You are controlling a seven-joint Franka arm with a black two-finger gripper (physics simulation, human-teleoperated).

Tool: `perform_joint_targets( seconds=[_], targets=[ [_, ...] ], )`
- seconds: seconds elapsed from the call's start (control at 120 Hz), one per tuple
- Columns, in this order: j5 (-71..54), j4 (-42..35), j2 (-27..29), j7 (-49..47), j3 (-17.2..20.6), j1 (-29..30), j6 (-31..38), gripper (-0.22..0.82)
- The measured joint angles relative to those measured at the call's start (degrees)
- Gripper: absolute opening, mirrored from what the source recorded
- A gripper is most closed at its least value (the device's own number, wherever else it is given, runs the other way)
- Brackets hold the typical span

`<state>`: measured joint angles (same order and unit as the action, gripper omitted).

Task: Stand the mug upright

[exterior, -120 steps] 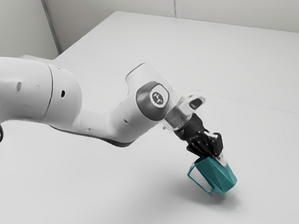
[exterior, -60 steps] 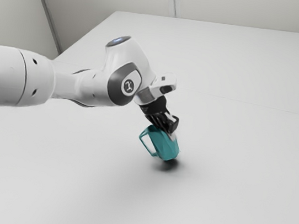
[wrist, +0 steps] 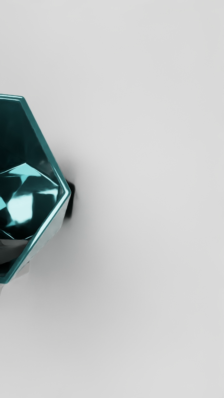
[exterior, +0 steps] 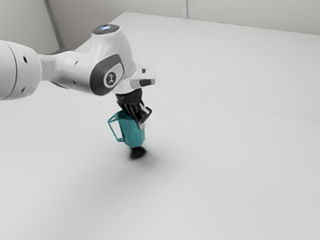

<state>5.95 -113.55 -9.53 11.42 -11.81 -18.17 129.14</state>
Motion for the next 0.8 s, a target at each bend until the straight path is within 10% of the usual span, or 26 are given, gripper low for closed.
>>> perform_joint_targets(
  seconds=[0.8],
  targets=[
    [-0.1, 5.4, -9.1, 10.3, 4.6, 10.2, 3.5, -0.18]
  ],
)
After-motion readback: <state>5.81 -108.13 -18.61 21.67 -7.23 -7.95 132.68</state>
